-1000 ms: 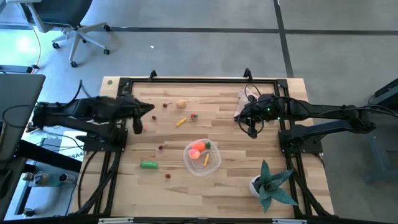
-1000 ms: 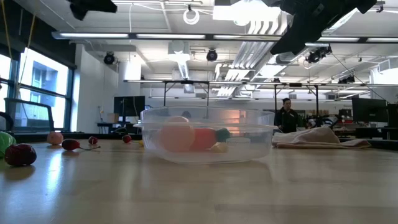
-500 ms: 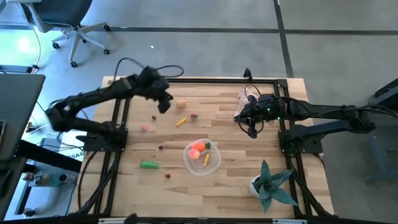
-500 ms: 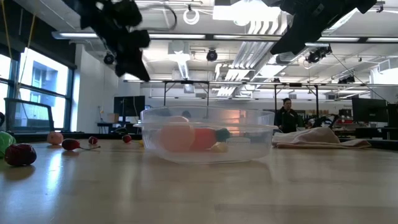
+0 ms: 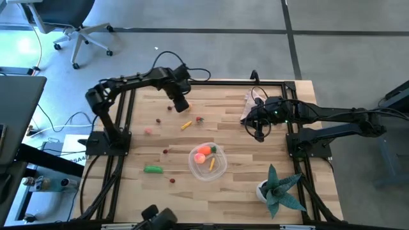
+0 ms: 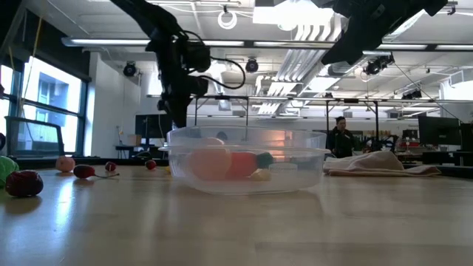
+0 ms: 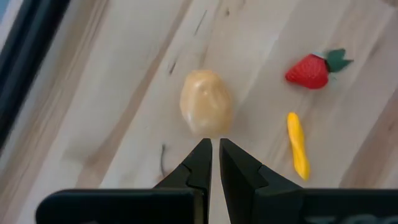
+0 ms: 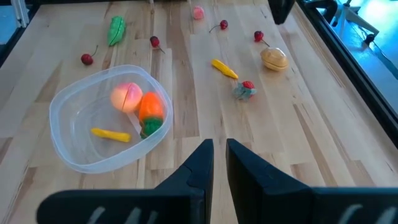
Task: Pick and placing Produce into tupperware
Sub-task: Put the potato into the transparent bin
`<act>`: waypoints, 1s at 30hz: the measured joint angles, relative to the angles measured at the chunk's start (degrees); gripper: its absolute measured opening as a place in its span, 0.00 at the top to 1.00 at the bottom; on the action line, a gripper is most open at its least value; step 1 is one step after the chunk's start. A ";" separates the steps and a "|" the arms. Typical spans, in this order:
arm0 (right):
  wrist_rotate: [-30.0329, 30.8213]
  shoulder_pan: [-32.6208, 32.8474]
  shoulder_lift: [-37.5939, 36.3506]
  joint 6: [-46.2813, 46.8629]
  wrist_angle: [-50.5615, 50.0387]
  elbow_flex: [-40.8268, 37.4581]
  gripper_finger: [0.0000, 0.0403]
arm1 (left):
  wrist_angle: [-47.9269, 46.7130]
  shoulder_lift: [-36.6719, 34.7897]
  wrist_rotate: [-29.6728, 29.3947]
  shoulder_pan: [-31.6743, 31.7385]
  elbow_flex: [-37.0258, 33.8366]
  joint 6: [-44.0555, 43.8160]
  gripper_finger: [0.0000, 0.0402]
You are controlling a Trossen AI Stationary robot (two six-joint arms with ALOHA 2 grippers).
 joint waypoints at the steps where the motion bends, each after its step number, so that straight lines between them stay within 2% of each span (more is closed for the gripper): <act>1: 0.02 0.00 0.00 0.00 0.00 0.00 0.92 | -0.79 0.35 -0.58 -0.30 0.83 0.04 0.95; 10: 0.02 -0.01 0.00 0.00 -0.03 0.00 0.92 | 0.05 0.70 -1.07 -2.01 4.34 0.97 0.93; 22: 0.02 -0.02 0.00 0.00 0.00 0.00 0.92 | -0.72 0.70 -2.70 -1.96 4.34 -0.10 0.50; 26: 0.02 0.00 0.00 0.00 0.00 0.00 0.92 | -0.95 0.70 -2.75 -1.94 4.26 -0.07 0.44; 30: 0.02 0.00 0.00 0.00 0.00 0.00 0.92 | 1.67 2.12 -5.27 -1.94 3.55 2.61 0.43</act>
